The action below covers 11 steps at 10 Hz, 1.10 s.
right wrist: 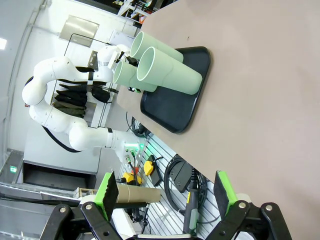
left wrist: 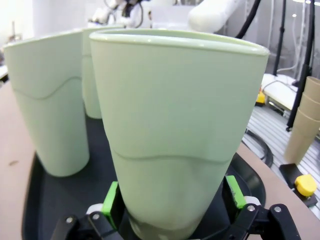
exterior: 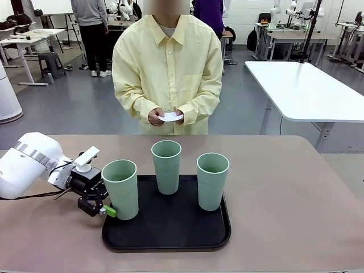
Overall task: Place coasters on the table and set cups on them.
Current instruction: Pick up one Reusable plastic cup and place it on a coaster set by the human.
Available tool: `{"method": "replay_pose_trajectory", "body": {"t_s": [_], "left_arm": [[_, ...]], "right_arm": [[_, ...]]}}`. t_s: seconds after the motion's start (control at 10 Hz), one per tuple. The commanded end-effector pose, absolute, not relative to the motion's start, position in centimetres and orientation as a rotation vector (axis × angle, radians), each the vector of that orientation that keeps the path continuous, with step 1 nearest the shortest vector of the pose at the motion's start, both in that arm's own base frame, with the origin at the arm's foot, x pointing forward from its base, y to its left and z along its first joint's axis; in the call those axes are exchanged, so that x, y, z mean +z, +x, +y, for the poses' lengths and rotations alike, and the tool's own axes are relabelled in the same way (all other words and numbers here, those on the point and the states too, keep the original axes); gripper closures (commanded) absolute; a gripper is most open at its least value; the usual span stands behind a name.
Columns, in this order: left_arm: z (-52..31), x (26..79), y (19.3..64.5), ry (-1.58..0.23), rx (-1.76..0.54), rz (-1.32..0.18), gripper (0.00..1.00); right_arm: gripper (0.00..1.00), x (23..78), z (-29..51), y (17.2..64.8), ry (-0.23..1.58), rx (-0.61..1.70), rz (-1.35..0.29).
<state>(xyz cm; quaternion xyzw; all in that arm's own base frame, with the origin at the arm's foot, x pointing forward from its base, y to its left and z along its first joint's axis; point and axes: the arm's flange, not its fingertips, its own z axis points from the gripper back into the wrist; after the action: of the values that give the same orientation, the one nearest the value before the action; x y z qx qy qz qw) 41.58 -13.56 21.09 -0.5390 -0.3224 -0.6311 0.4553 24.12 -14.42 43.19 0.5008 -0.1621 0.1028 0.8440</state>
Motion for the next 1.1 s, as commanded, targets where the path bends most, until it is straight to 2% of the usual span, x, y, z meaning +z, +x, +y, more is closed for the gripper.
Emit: {"method": "replay_pose_trajectory", "body": {"t_s": [0.0,0.8,0.9,1.0], "left_arm": [[-14.2,20.7,41.4,-1.337,-1.59,-0.742,0.0],[-16.3,19.9,41.2,-1.379,-1.652,-0.726,0.0],[-16.3,19.9,41.1,-1.388,-1.658,-0.729,0.58],[-16.1,20.0,41.1,-1.39,-1.656,-0.733,0.58]], "right_arm": [[0.0,43.2,-14.4,24.1,1.065,0.216,-0.343],[0.0,43.2,-14.4,24.1,1.065,0.216,-0.343],[0.0,43.2,-14.4,24.1,1.065,0.216,-0.343],[0.0,43.2,-14.4,24.1,1.065,0.216,-0.343]]}}
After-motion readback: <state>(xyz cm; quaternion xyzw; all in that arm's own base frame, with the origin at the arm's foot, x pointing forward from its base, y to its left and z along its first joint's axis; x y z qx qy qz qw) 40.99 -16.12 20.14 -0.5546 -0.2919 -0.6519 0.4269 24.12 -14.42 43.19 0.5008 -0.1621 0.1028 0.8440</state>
